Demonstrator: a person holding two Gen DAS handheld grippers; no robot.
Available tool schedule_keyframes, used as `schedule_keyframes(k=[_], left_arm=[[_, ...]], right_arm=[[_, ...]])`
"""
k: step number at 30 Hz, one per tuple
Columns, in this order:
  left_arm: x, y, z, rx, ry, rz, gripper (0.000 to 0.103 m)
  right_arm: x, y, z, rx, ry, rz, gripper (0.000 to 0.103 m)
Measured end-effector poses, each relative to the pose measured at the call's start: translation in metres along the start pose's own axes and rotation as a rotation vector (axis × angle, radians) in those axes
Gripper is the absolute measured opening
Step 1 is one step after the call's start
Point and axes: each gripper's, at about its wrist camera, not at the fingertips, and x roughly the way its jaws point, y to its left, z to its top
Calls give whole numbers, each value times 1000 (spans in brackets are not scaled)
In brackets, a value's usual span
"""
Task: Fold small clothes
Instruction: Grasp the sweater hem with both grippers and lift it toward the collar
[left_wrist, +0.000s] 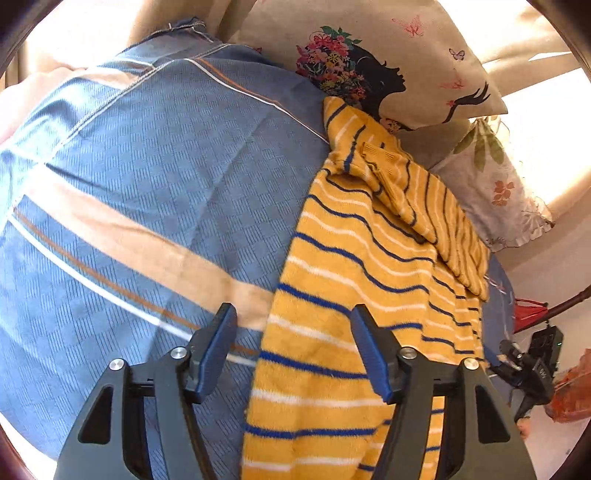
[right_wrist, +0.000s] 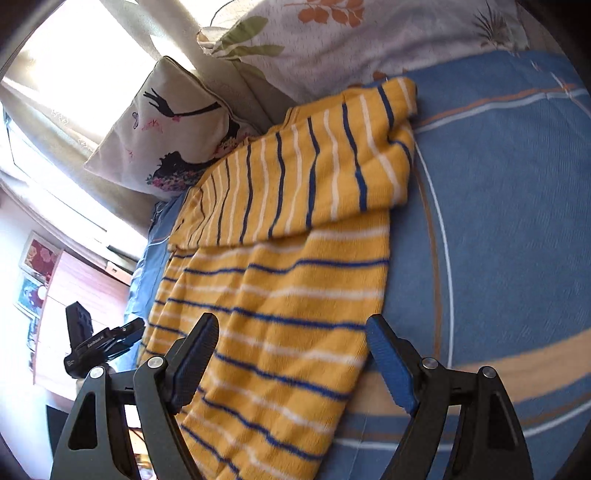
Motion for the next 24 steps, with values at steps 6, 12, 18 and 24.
schedule_keyframes(k=[6,12,18,24], left_arm=[[-14,-7,-47,33,15,-162,69],[-25,-6,-88,5,16,-288,69],[-30,-18,-115,8,0,-315,69],[-22,-23,-114,-23,-3,-224,19]], right_arm=[[-5,5,-56,68,37,211,87],[-9,25,-100,41,75,368,87],[-15,53,-133,-62,59,291,82],[5,49,-152,-21,82,296,43]])
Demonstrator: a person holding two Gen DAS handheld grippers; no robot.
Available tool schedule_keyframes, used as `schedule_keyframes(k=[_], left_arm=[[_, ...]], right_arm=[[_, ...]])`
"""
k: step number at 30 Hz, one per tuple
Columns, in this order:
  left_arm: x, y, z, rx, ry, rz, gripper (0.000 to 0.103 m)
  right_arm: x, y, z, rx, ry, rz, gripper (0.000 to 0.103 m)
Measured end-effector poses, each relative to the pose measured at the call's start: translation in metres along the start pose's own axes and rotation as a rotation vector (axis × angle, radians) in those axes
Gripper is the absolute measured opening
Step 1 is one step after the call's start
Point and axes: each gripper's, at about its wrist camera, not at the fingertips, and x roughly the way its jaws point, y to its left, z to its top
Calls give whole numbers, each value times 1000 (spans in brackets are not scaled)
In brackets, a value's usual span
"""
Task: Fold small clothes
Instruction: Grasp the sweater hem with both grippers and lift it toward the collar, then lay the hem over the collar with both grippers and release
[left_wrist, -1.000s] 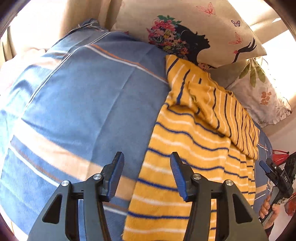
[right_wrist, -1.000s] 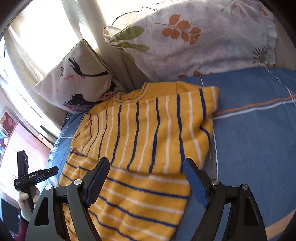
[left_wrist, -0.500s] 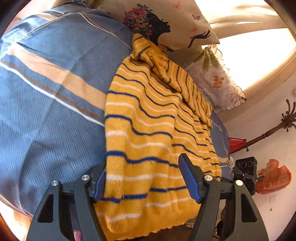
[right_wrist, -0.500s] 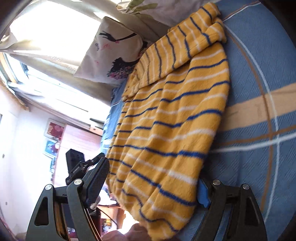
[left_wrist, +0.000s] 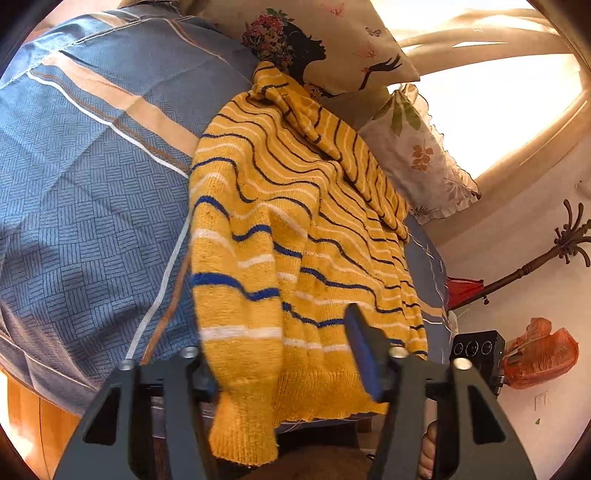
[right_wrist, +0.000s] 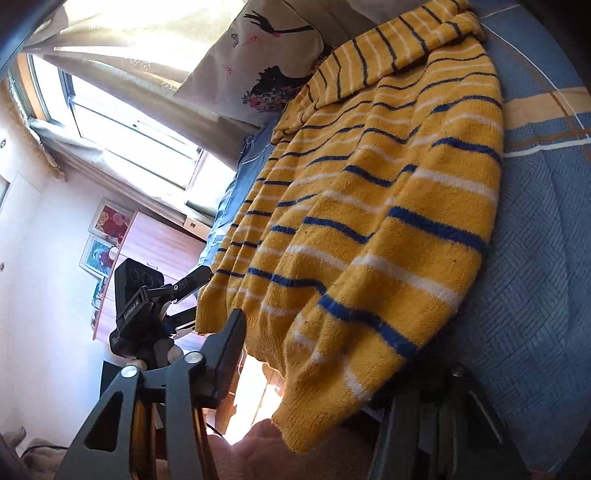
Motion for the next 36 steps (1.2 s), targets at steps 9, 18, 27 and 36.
schedule_keyframes(k=[9,18,27,36], left_arm=[[-44,-19,0,12,-93,-31,8],[-65,-35,-33,67,-101,-41,8],[-47,-25,-9,68,-94,-37,8],[-19,-54,85,95,-160,-26,8]], right_arm=[[-39,-13,6,35,-81,122,9],[-91,12,-16,-76,-89,260,9],[-77,-5,9,-2,-70,250,11],[-65,13,105,-9,-132,210,12]])
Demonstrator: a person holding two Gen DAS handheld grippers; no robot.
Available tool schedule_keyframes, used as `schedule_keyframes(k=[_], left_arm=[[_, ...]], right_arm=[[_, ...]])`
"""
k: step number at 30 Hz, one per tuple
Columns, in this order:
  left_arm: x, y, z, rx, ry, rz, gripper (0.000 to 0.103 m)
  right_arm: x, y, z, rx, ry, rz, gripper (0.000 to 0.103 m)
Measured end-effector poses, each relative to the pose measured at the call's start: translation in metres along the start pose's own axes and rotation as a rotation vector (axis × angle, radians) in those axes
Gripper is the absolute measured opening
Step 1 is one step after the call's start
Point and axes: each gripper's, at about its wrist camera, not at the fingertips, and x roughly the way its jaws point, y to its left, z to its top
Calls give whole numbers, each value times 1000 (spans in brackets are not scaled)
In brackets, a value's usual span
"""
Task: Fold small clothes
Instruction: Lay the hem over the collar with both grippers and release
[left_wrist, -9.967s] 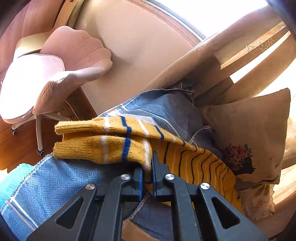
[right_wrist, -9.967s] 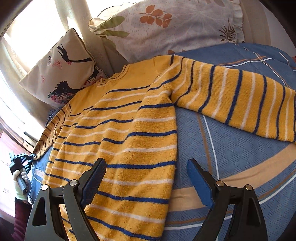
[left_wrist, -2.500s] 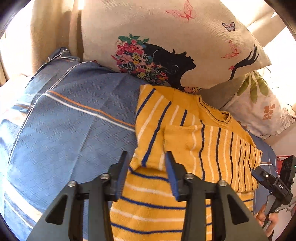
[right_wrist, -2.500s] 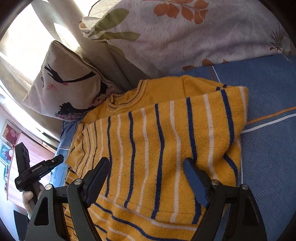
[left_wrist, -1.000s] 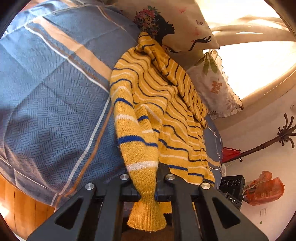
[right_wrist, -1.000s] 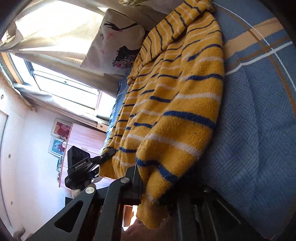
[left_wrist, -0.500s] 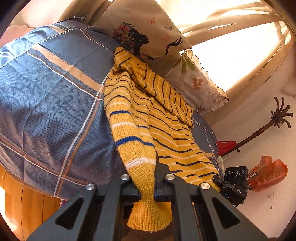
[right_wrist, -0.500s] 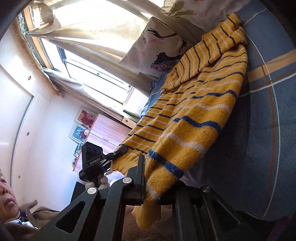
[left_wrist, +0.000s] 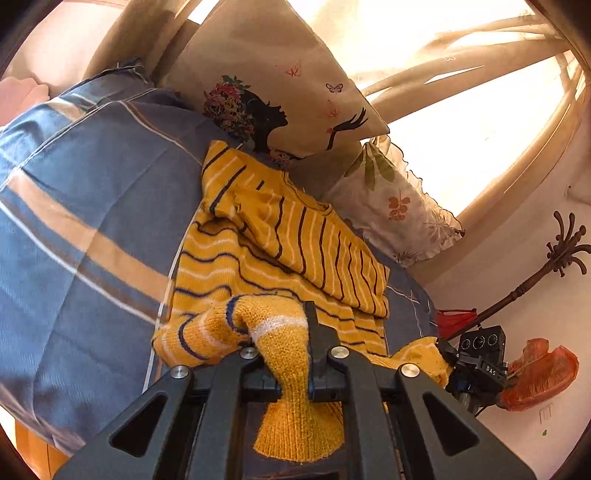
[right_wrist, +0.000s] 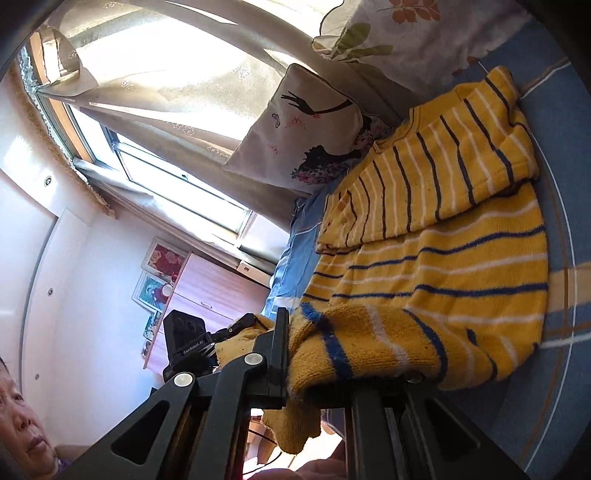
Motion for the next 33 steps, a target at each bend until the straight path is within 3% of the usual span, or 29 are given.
schedule_keyframes(k=[4,10,12,13,16,18,25,29,33], left_arm=[[50,-2,53,1,7,43,8],[151,35,118,-105,133,69,9],[173,51,128,-174,170,34,10],[179,58,132,-219,181,-4,11],[183,69,141,-302,164,-122,26],[182,73,146,-334,140,-168,42],[180,92,163,-460,81,-258,51],[166,94,172,-450,19,-184,57],[153,83,176,-372,22,-76,57]], right_arm=[[20,-4,59,-11,-28,-54,12],[56,-58,143,81,-63,-168,12],[66,-87,163,155,-68,-175,17],[69,-102,170,194,-72,-168,26],[72,-135,182,313,-118,-108,52],[73,-146,185,349,-144,-73,55],[76,-152,202,381,-197,-24,71],[77,-154,210,395,-214,-13,80],[72,-155,219,413,-234,-3,89]])
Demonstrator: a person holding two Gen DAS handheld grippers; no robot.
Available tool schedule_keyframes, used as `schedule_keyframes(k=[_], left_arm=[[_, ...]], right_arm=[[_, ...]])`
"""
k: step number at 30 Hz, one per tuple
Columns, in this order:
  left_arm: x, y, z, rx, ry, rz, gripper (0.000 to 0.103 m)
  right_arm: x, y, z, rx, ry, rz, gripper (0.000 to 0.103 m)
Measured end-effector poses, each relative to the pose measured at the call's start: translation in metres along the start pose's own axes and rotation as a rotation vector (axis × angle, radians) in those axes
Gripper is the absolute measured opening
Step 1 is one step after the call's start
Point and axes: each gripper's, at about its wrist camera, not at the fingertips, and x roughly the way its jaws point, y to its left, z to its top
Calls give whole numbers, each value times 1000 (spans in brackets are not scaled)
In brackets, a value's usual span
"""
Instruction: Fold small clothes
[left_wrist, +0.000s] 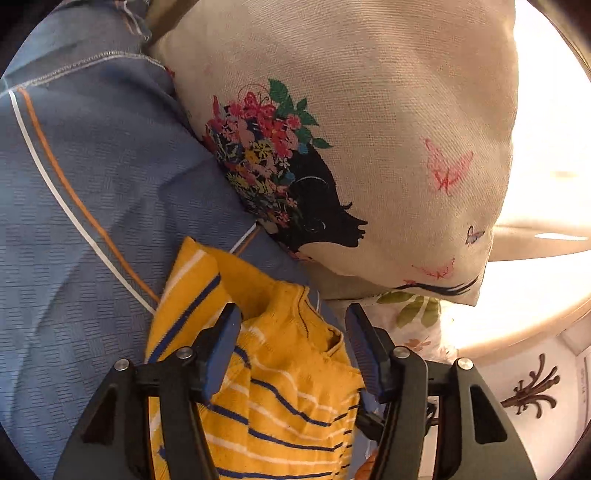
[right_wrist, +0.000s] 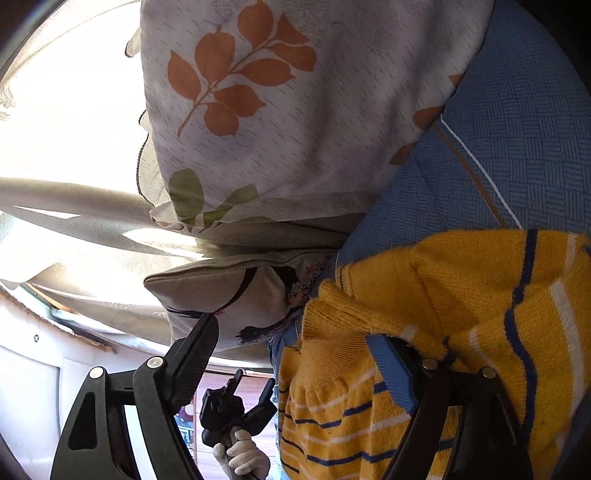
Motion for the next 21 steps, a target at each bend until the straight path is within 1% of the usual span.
schedule_keyframes(k=[1,3,4,6,8,10,12,13,14,16,17,18,19,21], left_arm=[[-3,-6,-4,36,1,28,57],[-6,-16,-12,110,9,84,57],[-8,-22,-18,146,13,110,57],[-9,-31,-31,224,24,151,57],[-8,-42,-44,307,36,183,59],[-3,-48,-57,392,50,220,60],[3,-47,-66,454,62,279,60],[7,-45,-68,474,59,325,60],[7,-40,-69,491,43,390,60],[8,-28,-64,497,5,508,60],[7,-20,-58,484,-12,564,59],[2,-11,-52,456,-33,602,53],[-5,-2,-45,411,-40,609,53],[-26,14,-36,320,-34,540,53]], right_arm=[[-2,1,2,3,-10,2,92],[-9,3,4,5,-35,5,94],[-14,5,5,1,-56,-4,97],[-25,5,6,3,-78,1,97],[-32,8,2,-4,-75,5,97],[-36,16,-7,-53,-51,-30,97],[-33,25,-22,-127,-5,-65,98],[-29,29,-31,-165,23,-90,98],[-24,32,-42,-201,51,-118,98],[-15,34,-62,-264,103,-172,98],[-13,32,-72,-294,125,-206,98],[-11,30,-81,-324,142,-243,98],[-11,29,-89,-355,153,-275,97],[-12,31,-102,-415,162,-322,97]])
